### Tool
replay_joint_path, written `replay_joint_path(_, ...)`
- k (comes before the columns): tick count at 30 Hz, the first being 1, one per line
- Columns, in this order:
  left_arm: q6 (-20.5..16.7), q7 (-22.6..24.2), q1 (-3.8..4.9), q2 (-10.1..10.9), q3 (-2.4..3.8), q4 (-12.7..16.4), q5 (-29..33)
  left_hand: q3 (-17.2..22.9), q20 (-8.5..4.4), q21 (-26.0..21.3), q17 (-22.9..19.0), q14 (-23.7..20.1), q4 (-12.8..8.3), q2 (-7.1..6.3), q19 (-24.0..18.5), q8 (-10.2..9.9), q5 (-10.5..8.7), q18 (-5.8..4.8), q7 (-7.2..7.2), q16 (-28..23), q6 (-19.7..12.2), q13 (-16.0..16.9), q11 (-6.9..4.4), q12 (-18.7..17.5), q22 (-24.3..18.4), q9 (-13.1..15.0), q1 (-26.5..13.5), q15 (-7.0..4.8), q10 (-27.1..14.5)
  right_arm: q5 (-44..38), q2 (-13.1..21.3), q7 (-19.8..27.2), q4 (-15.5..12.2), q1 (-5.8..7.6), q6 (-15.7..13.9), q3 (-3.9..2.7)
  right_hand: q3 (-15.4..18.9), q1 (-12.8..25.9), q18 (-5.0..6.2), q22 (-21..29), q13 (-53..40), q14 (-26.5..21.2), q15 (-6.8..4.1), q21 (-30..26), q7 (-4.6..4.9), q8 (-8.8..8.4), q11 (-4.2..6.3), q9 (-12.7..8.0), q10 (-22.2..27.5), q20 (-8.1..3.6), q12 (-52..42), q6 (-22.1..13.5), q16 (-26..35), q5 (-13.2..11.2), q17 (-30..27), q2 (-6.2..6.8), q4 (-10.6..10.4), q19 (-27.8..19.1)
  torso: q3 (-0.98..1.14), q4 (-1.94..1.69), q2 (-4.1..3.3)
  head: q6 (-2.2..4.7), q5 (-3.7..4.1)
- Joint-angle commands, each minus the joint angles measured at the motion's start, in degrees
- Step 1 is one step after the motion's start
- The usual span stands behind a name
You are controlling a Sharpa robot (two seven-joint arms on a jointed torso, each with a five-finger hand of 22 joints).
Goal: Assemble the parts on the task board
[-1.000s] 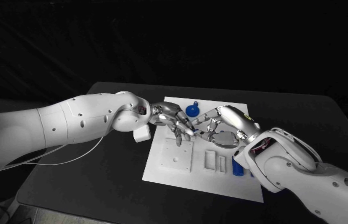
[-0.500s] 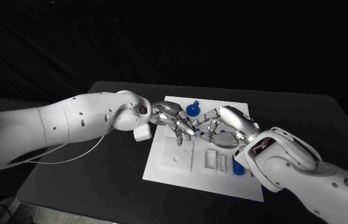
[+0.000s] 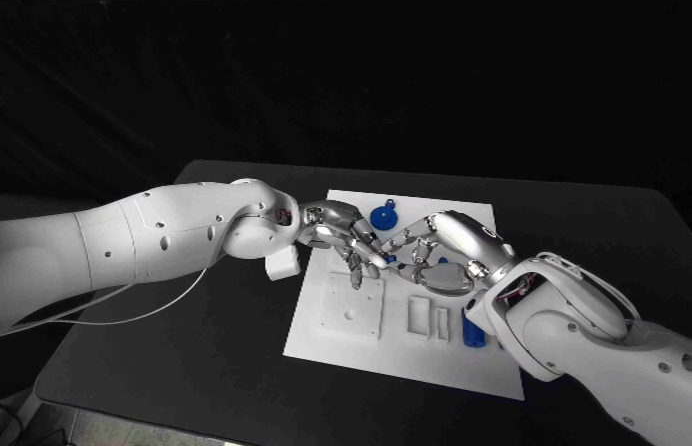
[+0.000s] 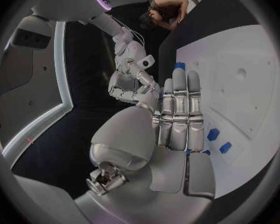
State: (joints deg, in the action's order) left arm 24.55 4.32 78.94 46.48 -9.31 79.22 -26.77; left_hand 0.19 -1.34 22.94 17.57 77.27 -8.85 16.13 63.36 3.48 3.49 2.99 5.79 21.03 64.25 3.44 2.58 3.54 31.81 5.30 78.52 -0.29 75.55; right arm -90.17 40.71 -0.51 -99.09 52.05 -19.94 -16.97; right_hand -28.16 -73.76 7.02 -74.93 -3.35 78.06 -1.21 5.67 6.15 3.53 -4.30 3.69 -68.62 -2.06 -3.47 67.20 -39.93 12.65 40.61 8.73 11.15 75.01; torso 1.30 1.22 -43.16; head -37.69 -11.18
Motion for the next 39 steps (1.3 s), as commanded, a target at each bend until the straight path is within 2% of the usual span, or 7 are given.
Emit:
replay_joint_path(1, 1.0, 0.7, 0.02, 0.0, 0.05, 0.2, 0.3, 0.1, -0.01, -0.2, -0.1, -0.4, -0.1, 0.34, -0.5, 0.2, 0.23, -0.17, -0.82, 0.2, 1.2, 0.0, 0.0, 0.0, 0.0, 0.1, -0.1, 0.04, 0.2, -1.2, 0.0, -0.1, 0.0, -0.1, 1.3, 0.01, -0.1, 0.3, -0.12, -1.3, 0.0, -0.1, -0.24, 0.6, 0.02, 0.03, 0.05, 0.0, -0.5, -0.43, 0.1, 0.4, -0.2, -0.1, 0.1, -0.3, 0.2, -0.2, 0.01, 0.03, 0.0, -0.03, -0.02)
replay_joint_path(26, 1.4, 0.3, 0.02, 0.0, 0.05, -0.1, 0.0, 0.3, 0.02, -0.3, 0.0, -0.4, -0.6, 0.33, -0.5, 0.2, 0.32, -0.09, -0.77, 0.3, 1.3, 0.0, 0.02, 0.0, 0.9, 0.1, -0.3, 0.05, 0.3, -1.6, -0.1, -0.3, 0.0, -0.2, 1.2, 0.01, -0.4, 0.1, -0.17, -1.3, 0.0, 0.0, -0.39, 1.7, -0.02, 0.04, 0.22, 0.0, -1.2, -0.62, 0.2, 0.7, -0.1, -0.2, 0.2, -0.7, 0.7, -0.6, 0.02, 0.03, 0.01, -0.25, -0.01)
replay_joint_path(31, 1.7, 0.2, 0.02, 0.0, 0.05, -0.1, 0.0, 0.3, 0.02, -0.3, 0.0, -0.4, -0.7, 0.31, -0.5, 0.2, 0.48, -0.08, -0.75, 0.3, 1.3, 0.0, 0.02, 0.0, 1.0, 0.1, -0.3, 0.05, 0.4, -1.7, -0.2, -0.3, 0.1, -0.21, 0.7, 0.01, -1.6, -0.3, -0.12, -1.4, 0.0, 0.1, -0.58, 2.5, -0.13, 0.08, 0.46, 0.0, -2.0, -0.79, 0.2, 1.3, -0.1, -1.8, 0.3, -1.13, 1.0, -0.8, 0.02, 0.01, -0.01, -0.26, -0.02)
replay_joint_path(36, 2.0, 0.1, 0.02, 0.0, 0.05, -0.1, 0.0, 0.3, 0.01, -0.3, 0.0, -0.4, -0.9, 0.29, -0.5, 0.2, 0.55, -0.07, -0.76, 0.4, 1.3, 0.0, 0.02, 0.0, 1.1, 0.0, -0.3, 0.05, 0.4, -1.9, -0.4, -0.4, 0.2, -0.23, -0.5, 0.01, -2.5, -1.1, -0.17, -1.5, -0.1, 0.5, -1.02, 3.7, -0.54, 0.16, 1.14, 0.2, -4.2, -1.19, 0.1, 3.1, -0.4, -3.7, 0.5, -1.92, 1.1, -0.9, 0.02, 0.02, 0.0, -0.26, -0.01)
replay_joint_path(39, 2.2, 0.1, 0.02, 0.0, 0.05, -0.1, 0.0, 0.3, 0.01, -0.3, 0.0, -0.4, -0.9, 0.29, -0.5, 0.2, 0.55, -0.07, -0.76, 0.4, 1.3, 0.0, 0.02, 0.0, 1.1, 0.0, -0.3, 0.05, 0.4, -2.0, -0.5, -0.4, 0.2, -0.24, -1.0, 0.01, -2.9, -1.1, -0.29, -1.4, -0.1, 0.7, -1.17, 4.6, -0.66, 0.08, 1.34, 0.2, -4.8, -1.42, 0.1, 3.6, -0.6, -4.1, 0.8, -1.95, 1.1, -1.0, 0.01, 0.04, -0.01, -0.27, -0.01)
